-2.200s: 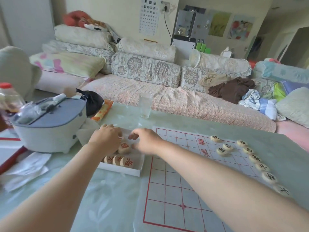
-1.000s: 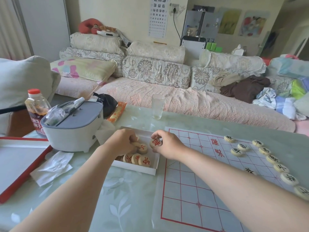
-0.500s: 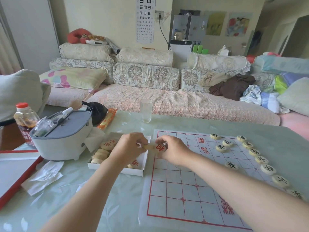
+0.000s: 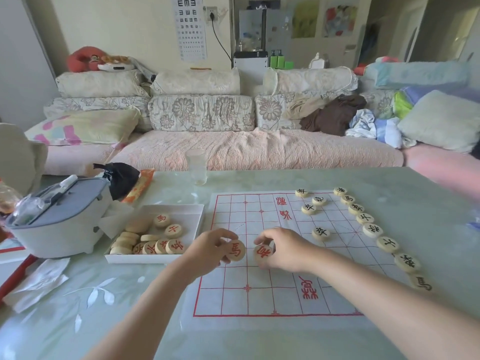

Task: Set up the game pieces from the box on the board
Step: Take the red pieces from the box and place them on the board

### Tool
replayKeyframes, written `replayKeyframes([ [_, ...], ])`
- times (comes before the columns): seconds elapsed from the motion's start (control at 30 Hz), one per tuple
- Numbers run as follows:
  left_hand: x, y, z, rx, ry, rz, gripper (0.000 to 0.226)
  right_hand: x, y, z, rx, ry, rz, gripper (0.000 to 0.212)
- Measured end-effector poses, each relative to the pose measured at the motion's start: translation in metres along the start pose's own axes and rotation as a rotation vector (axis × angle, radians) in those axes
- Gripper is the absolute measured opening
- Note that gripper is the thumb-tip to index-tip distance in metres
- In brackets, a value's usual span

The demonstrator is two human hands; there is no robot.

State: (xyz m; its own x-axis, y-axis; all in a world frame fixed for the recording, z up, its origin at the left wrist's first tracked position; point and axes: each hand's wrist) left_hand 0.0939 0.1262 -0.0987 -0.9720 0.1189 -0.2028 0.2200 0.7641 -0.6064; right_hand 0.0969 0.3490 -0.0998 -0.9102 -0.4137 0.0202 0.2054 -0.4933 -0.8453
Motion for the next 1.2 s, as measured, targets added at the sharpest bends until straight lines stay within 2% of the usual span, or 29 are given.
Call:
replayKeyframes([
  [0.3,0.009,0.015,-0.003,0.403,0.053,-0.001,0.019,-0.007,-0.005,-0.017,-0.078,-0.013,0.066,0.054],
  [0.33,0.008,0.015,-0.006,0.419,0.048,0.025,0.021,-0.007,-0.004,-0.018,-0.077,-0.013,0.074,0.054],
  [0.47,0.004,0.02,-0.01,0.58,0.069,0.088,0.051,-0.007,-0.003,-0.019,-0.091,-0.027,0.111,0.052],
  [0.57,0.003,0.021,-0.011,0.628,0.094,0.085,0.051,-0.007,-0.002,-0.019,-0.155,-0.053,0.119,0.047],
  [0.73,-0.005,-0.003,-0.006,0.533,0.097,-0.013,0.048,-0.004,-0.001,-0.009,-0.14,-0.051,0.08,0.048],
  [0.9,-0.02,-0.036,0.019,0.459,0.101,-0.144,0.045,0.013,0.006,0.022,-0.068,-0.091,-0.012,0.033],
  [1.07,-0.03,-0.057,0.044,0.277,0.081,-0.231,0.044,0.034,0.031,0.055,-0.1,-0.122,-0.031,0.025],
  [1.2,-0.032,-0.067,0.056,0.172,0.055,-0.257,0.046,0.053,0.046,0.073,-0.13,-0.132,-0.11,0.023],
])
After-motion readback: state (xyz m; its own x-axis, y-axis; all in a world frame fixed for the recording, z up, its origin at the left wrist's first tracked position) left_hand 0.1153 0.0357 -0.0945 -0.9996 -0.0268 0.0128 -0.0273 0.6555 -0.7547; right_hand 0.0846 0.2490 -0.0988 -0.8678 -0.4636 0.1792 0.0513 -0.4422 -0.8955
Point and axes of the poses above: each hand's wrist, its own x-axis towards the middle knuckle, its own y-axis out of the palm, z = x × y, and after that the axes turned 10 degrees about -y, right-handed
